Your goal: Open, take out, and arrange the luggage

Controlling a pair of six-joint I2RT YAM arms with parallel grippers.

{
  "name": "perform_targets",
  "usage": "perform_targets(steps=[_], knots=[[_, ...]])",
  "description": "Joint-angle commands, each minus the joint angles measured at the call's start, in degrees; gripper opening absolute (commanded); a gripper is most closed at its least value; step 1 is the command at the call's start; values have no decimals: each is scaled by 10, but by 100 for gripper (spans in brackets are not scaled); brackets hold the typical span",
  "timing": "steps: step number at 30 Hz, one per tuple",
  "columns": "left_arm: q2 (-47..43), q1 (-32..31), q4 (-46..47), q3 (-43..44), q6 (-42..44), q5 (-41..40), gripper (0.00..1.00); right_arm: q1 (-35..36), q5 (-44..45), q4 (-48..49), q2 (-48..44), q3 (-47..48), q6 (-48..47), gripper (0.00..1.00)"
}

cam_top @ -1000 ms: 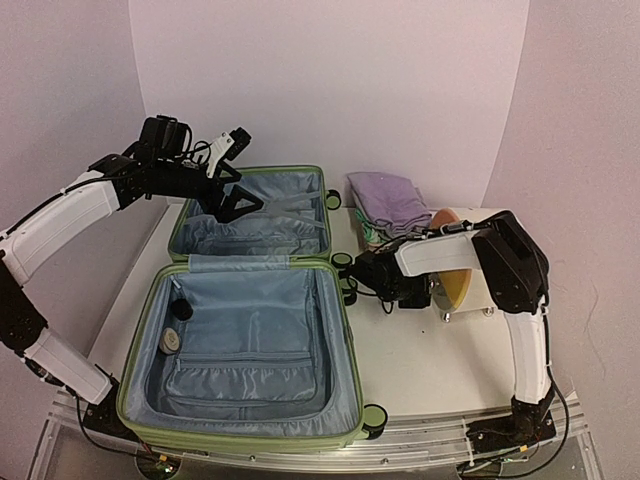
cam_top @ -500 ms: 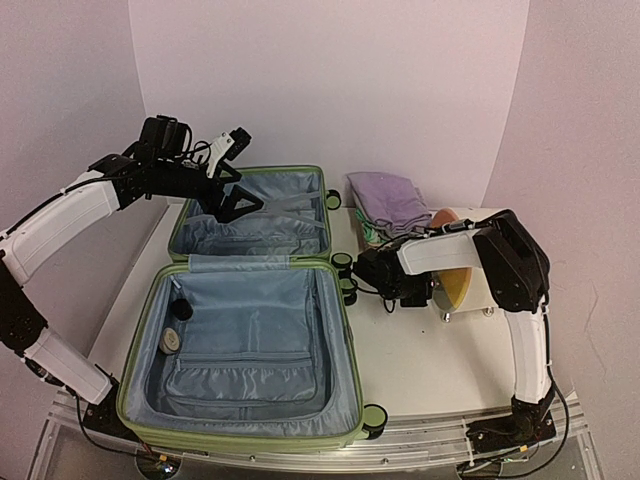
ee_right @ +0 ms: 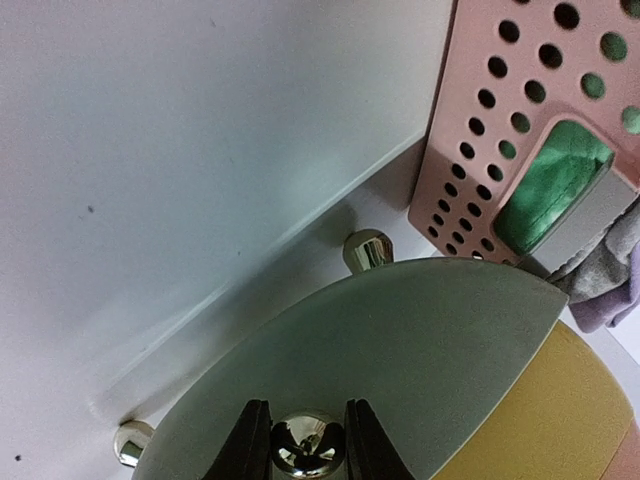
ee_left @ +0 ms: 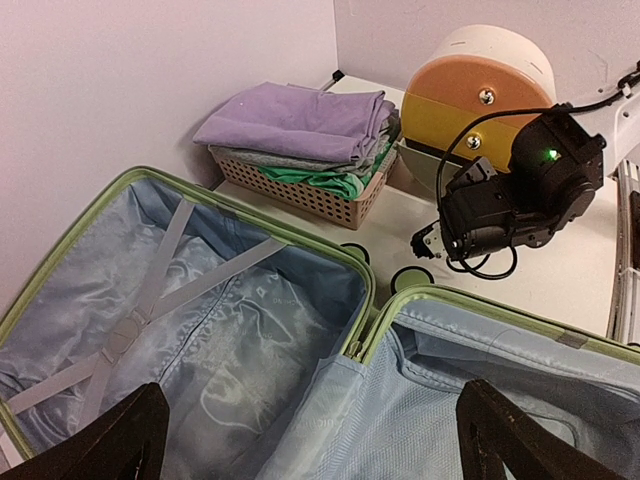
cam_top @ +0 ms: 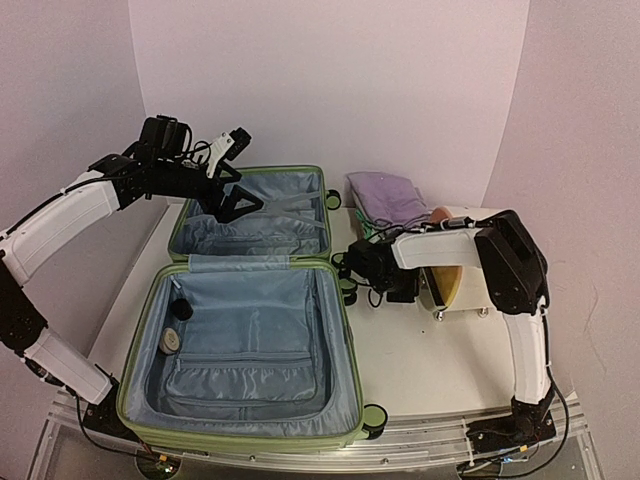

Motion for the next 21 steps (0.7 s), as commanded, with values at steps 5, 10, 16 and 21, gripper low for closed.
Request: perform_targets(steps=[5, 10, 16, 21], knots=[[-13, 0, 5, -1, 10, 3, 100, 24, -50, 6, 13, 55, 13, 13], [-12, 0, 5, -1, 9, 4, 100, 25, -112, 22, 6, 98, 29, 13], [-15, 0, 6, -8, 12, 3, 100, 25, -132, 33, 5, 83, 20, 14], [-22, 0, 5, -19, 14, 1, 100, 24, -142, 38, 1, 58, 32, 24]])
